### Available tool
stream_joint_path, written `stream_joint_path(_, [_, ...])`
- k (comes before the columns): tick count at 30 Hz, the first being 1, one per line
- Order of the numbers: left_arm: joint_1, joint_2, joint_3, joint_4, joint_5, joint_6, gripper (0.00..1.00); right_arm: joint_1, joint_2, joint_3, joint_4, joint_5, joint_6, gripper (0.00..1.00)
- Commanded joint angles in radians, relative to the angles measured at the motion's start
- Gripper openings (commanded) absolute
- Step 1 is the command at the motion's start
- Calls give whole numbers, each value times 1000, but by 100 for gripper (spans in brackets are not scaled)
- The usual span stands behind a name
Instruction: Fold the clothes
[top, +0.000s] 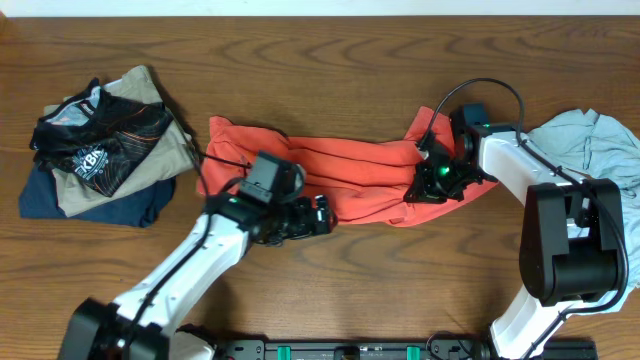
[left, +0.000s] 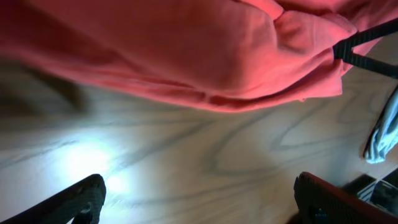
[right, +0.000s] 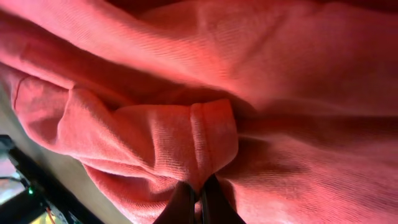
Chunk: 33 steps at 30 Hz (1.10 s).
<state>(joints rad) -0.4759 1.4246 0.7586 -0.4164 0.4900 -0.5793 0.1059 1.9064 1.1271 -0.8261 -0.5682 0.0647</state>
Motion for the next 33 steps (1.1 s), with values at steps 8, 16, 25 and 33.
stream_joint_path(8, [-130,167,-13,224,-12,-332,98,3,-20,11,-19,-140,-21,1])
stream_joint_path(16, [-195,205,-13,321,-72,-528,78,4,-20,11,-35,-140,-21,1])
stream_joint_path(25, [-267,206,-13,322,-220,-657,59,5,-20,11,-80,-144,-21,1])
stream_joint_path(33, [-294,206,-13,321,-233,-657,59,6,-20,11,-167,-330,-137,1])
